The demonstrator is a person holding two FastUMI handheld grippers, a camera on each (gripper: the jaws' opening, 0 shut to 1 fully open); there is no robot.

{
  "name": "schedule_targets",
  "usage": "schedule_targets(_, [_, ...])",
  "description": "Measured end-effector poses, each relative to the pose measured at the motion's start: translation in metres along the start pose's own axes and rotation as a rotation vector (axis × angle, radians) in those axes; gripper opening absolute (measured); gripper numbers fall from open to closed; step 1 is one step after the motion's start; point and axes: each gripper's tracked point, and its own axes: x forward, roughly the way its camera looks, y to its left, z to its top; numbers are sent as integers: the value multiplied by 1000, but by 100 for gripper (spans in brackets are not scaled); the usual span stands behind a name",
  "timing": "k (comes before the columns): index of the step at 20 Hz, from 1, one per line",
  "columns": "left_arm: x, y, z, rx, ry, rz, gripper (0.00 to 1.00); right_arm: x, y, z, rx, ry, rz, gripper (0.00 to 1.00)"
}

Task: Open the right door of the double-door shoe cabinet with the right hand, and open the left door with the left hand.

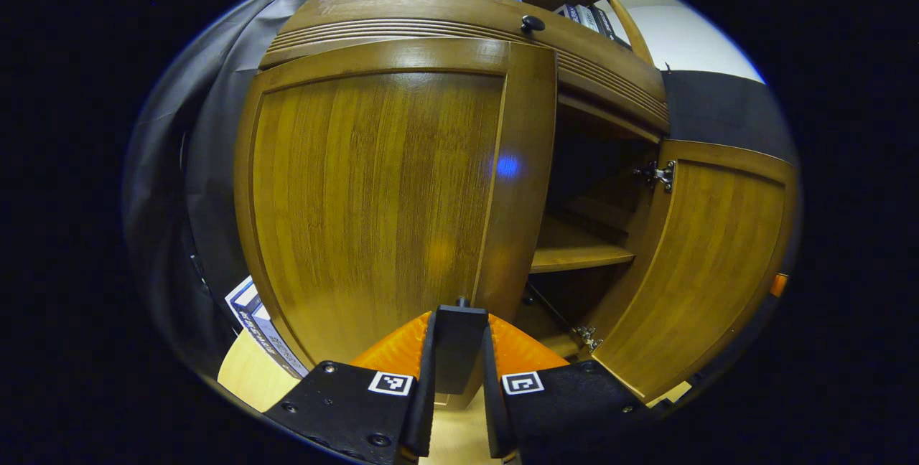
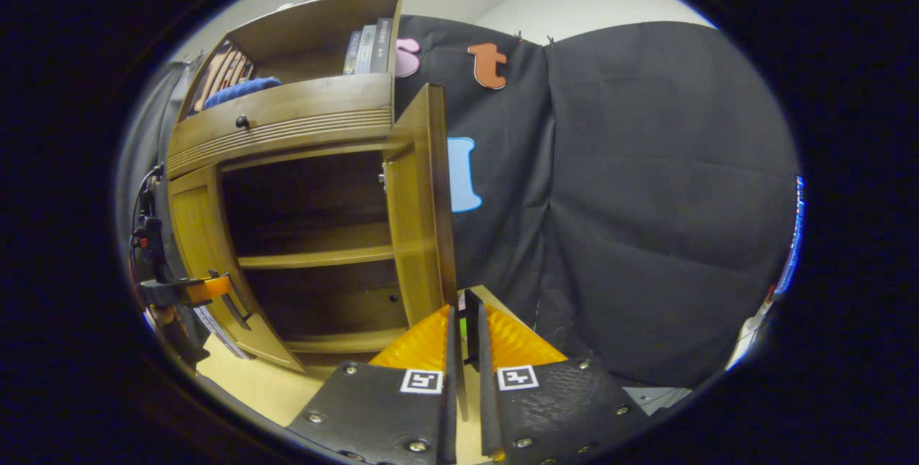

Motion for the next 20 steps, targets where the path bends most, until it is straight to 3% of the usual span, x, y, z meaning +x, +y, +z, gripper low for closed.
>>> schedule_targets(20, [-43, 12, -7, -46, -6, 51, 31, 3, 75, -14, -27, 45, 213, 13])
